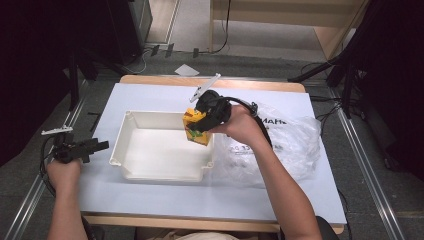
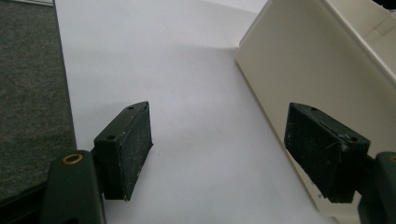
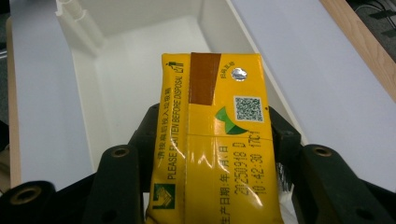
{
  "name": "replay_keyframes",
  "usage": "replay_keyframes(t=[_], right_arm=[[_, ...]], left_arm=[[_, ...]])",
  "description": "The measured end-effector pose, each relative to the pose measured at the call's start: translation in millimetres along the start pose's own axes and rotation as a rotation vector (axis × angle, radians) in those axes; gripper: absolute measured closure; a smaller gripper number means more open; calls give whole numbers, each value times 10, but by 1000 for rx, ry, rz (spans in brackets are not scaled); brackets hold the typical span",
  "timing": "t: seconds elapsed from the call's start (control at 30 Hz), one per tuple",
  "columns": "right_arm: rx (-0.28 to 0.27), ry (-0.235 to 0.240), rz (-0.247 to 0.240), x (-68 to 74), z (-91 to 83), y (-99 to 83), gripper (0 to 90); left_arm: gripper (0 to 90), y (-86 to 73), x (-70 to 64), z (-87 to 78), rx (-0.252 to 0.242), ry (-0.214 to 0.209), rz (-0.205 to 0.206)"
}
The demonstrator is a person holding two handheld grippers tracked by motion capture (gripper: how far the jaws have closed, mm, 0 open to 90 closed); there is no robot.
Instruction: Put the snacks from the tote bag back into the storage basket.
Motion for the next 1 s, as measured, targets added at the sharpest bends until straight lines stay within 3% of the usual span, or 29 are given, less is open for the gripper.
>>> replay_keyframes(t=[0.33, 0.6, 1.0], right_arm=[[-4, -2, 0, -29, 162, -23, 528], [-39, -28, 45, -98, 245, -50, 528], [12, -46, 71, -205, 451, -164, 528]], left_arm=[[245, -10, 6, -5, 5, 2, -1], [245, -8, 0, -9, 3, 1, 0], [245, -9, 3, -15, 3, -1, -1]])
Point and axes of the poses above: each handheld gripper's, and its own axes: z roughly forward along the jaws, y roughly out of its top, x roughly to its left, the point moved 4 cm from there along z, roughly forward along the jaws, and after that the axes turned 8 degrees about -x, right-handed, at the moved point
